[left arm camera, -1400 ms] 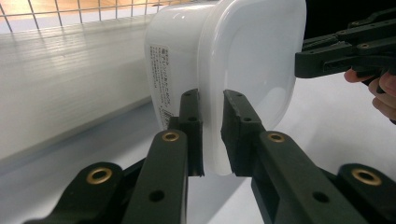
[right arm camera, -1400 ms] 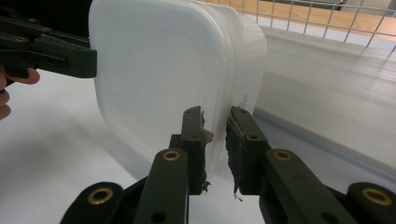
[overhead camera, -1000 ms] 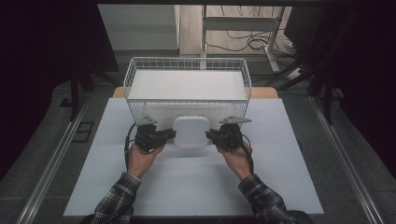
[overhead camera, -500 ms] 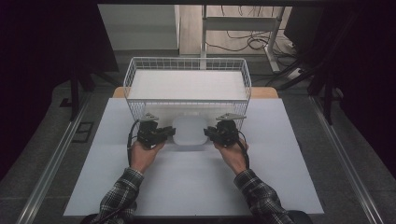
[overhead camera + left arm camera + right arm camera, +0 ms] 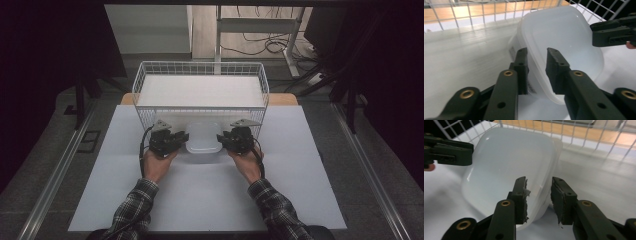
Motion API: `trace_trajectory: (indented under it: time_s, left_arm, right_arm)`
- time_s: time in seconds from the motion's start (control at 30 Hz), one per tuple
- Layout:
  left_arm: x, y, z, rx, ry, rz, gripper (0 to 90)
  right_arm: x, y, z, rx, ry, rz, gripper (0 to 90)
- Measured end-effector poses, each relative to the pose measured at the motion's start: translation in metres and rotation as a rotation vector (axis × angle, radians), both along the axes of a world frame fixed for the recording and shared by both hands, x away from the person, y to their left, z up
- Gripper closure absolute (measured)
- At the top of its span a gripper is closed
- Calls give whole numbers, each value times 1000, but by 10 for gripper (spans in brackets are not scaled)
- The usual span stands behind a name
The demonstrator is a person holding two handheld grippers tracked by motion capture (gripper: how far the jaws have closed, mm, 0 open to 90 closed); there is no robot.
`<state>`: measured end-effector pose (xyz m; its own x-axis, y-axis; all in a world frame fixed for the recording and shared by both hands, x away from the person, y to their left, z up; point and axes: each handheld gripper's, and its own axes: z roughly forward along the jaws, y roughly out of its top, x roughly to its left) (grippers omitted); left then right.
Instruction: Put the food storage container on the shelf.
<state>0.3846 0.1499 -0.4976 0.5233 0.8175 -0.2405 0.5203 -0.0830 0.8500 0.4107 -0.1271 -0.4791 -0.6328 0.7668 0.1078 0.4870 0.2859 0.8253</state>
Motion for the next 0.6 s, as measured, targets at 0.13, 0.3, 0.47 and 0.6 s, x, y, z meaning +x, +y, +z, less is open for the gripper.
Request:
trace_trajectory:
  time_s: [0.13,0.3,0.47,0.6]
  left_arm:
    - [7,2,1,-2,10,22,619]
    - [14,1,3,12,-5,49,587]
    - [22,0,6,12,-4,59,580]
    - [18,1,6,7,-1,52,555]
  right_arm:
    - [4,1,2,-9,-15,-24,591]
    - [11,3,3,11,-22,-56,579]
    - [17,5,6,12,-17,-62,591]
    - [17,3,9,15,-21,-48,598]
